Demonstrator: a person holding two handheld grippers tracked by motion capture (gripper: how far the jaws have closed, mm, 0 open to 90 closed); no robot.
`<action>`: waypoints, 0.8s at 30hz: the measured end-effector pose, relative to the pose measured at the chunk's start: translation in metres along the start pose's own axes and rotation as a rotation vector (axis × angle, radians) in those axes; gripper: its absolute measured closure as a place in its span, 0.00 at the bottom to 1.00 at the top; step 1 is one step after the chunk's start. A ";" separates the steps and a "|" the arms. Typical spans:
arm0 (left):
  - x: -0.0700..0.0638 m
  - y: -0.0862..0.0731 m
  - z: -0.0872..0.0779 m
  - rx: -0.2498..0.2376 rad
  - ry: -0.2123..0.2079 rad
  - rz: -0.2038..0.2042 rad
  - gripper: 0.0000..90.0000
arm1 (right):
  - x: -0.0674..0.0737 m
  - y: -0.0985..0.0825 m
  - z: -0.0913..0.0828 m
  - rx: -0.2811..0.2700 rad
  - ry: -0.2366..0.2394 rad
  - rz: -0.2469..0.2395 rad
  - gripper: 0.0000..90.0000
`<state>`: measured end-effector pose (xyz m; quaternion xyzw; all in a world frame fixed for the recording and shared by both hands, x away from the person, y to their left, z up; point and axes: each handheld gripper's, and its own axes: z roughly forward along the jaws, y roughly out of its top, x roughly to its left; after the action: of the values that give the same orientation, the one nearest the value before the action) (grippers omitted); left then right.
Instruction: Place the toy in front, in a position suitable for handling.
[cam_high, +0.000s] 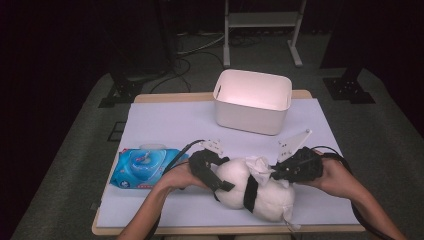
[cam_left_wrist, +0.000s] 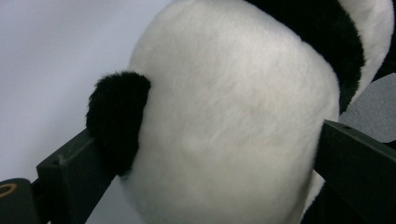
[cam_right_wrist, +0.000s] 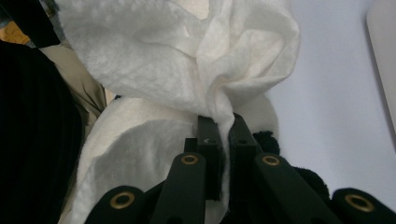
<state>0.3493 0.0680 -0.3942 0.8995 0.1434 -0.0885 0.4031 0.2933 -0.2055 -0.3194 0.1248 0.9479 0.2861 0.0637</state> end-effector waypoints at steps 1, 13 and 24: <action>0.000 0.000 0.000 0.000 0.000 0.000 0.02 | 0.000 0.000 0.000 0.000 0.000 0.000 0.95; 0.000 0.000 -0.011 -0.077 0.062 0.037 0.32 | -0.014 0.008 0.000 -0.006 -0.014 0.010 0.95; 0.006 -0.005 -0.032 -0.136 0.209 0.034 0.36 | -0.037 0.035 0.005 0.003 -0.020 0.002 0.95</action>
<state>0.3544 0.0961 -0.3780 0.8768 0.1750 0.0223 0.4474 0.3369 -0.1845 -0.3022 0.1289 0.9475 0.2834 0.0727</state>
